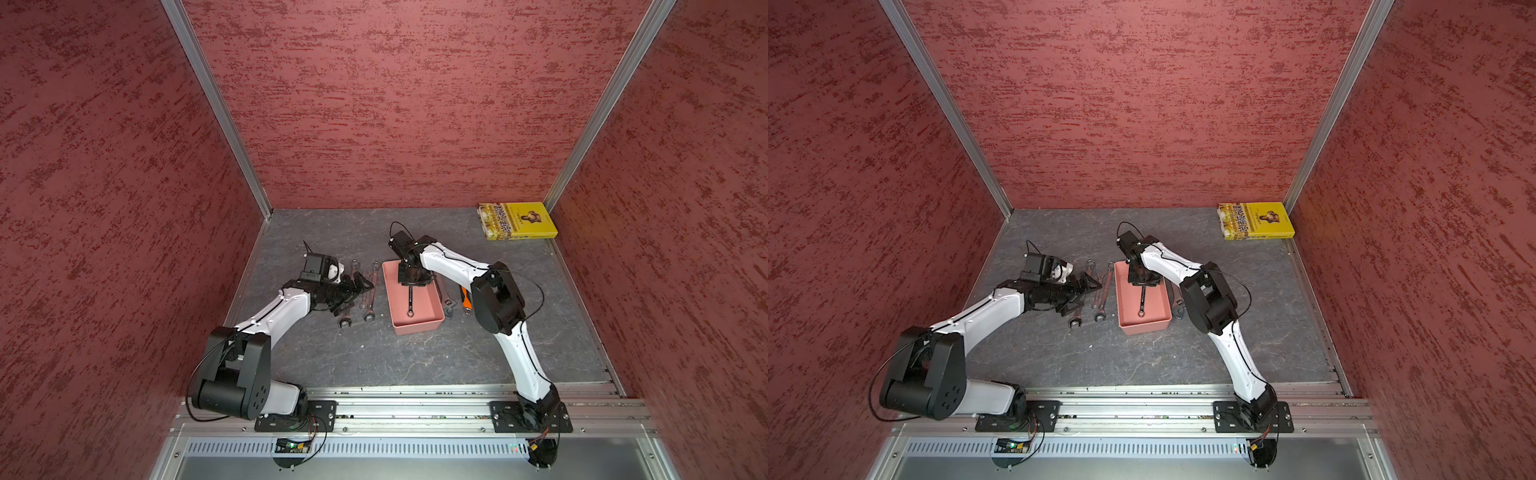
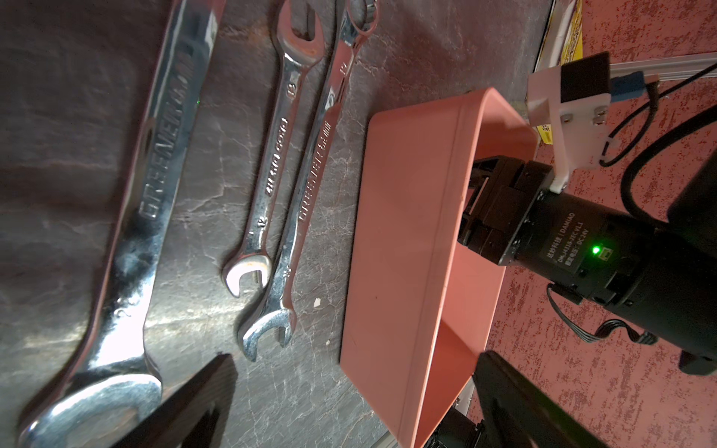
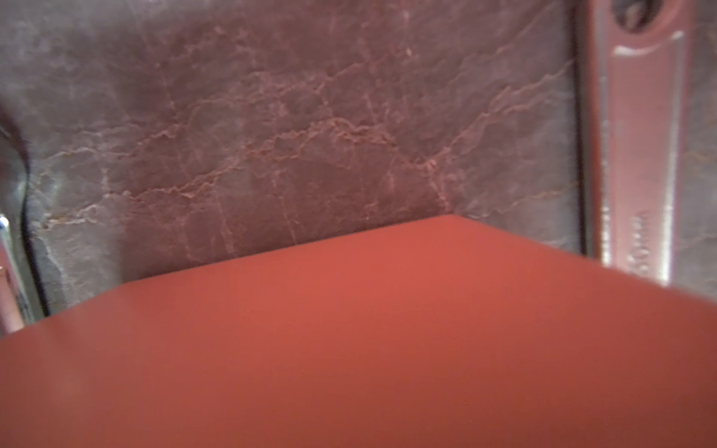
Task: Take out the wrench from the storage box
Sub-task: Adjust the storage box at the center of the board, then pick up the wrench from the storage box.
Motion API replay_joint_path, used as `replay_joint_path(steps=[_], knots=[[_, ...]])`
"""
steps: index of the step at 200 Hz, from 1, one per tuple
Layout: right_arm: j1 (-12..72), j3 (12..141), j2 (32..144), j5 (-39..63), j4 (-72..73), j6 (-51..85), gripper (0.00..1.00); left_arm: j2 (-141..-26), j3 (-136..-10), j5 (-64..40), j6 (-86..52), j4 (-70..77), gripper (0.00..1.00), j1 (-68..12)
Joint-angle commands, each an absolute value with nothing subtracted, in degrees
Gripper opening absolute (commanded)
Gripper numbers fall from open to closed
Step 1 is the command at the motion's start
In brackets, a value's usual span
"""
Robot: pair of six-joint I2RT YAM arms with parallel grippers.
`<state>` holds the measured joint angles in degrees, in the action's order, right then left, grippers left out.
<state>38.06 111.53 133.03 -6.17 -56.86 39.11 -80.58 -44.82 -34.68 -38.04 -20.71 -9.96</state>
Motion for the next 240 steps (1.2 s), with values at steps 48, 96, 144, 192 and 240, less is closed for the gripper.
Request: replay_joint_path(steps=[48, 96, 144, 192, 240], knots=[[40.5, 106.1, 127.3, -6.5, -59.0, 46.0, 0.33, -81.4, -45.4, -36.0, -36.9, -19.4, 1.0, -9.7], [41.7, 102.4, 128.3, -4.9, -53.8, 47.3, 0.32, -82.0, -45.6, -36.3, -36.5, -19.4, 1.0, -9.7], [41.5, 102.3, 132.3, -1.8, -53.6, 48.3, 0.29, -81.8, -45.0, -36.6, -36.3, -19.4, 1.0, -9.2], [42.3, 95.7, 124.2, -6.5, -47.1, 46.0, 0.23, -81.5, -44.3, -36.7, -36.0, -19.3, 1.0, -8.3], [42.5, 97.4, 121.4, -8.3, -50.3, 45.9, 0.31, -82.4, -45.8, -37.1, -35.6, -19.6, 1.0, -8.3]])
